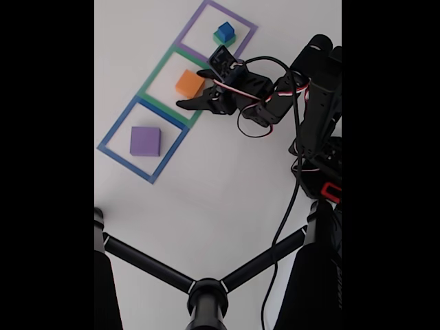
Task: Tower of hanoi
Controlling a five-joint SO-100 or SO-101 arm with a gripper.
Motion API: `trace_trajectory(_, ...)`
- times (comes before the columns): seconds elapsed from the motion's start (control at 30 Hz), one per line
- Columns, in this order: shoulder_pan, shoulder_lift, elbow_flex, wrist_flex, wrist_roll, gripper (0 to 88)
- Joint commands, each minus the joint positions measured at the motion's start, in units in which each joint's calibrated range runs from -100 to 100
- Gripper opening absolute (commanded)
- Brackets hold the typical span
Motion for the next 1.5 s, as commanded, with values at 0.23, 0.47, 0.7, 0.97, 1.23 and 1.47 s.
trace_trajectory(0.23, -1.13, 0.03, -1.44, -1.40, 0.00, 17.5)
trace_trajectory(0.47, -1.61, 0.03, -1.53, -1.72, 0.00, 12.8)
trace_trajectory(0.7, -1.71, -0.30, -1.53, -2.45, 0.00, 12.3)
trace_trajectory(0.97, -2.09, -9.18, -2.90, 7.18, 0.00, 12.5)
trace_trajectory(1.23, -2.09, -31.54, -6.44, 36.25, 0.00, 12.3)
trace_trajectory(1.47, -2.96, -46.08, -18.62, 66.29, 0.00, 12.1)
